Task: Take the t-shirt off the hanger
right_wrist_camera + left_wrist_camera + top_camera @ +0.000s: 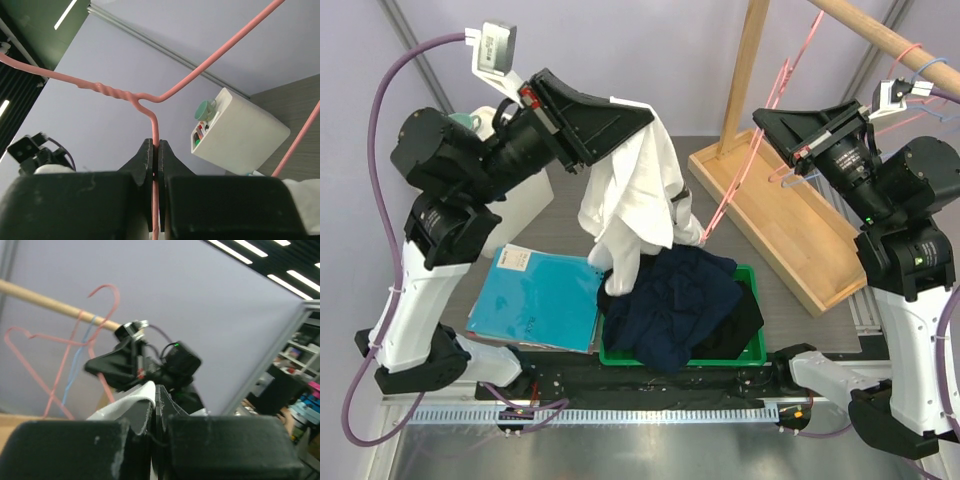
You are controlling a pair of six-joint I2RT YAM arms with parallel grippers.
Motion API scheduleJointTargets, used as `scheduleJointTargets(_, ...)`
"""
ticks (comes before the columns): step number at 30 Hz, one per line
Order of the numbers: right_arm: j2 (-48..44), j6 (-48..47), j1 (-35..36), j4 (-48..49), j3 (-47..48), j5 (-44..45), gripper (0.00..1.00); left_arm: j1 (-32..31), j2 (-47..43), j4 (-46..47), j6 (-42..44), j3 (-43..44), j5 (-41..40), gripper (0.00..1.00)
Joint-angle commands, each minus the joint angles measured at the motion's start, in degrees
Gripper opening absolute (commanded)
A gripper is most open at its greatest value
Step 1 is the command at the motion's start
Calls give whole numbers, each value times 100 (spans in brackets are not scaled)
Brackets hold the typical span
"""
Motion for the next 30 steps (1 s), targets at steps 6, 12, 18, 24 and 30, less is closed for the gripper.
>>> scheduleJointTargets(6, -141, -160, 13, 212, -153, 271, 1, -106, 710, 1712, -1960, 1010, 1654, 0)
scheduleJointTargets(12, -185, -187, 13, 220, -215, 307, 1, -237, 877, 2160, -2426, 1379, 1707, 0)
scheduleJointTargets(18, -176, -195, 22, 203, -258, 298, 1, -404, 930, 2468, -2735, 1836, 1734, 0)
scheduleJointTargets(24, -202, -187, 22, 220, -285, 298, 1, -440, 658, 2582, -2708, 1837, 1689, 0)
scheduleJointTargets(30, -264, -143, 22, 264, -416, 298, 1, -440, 552, 2670, -2708, 1372, 1734, 0)
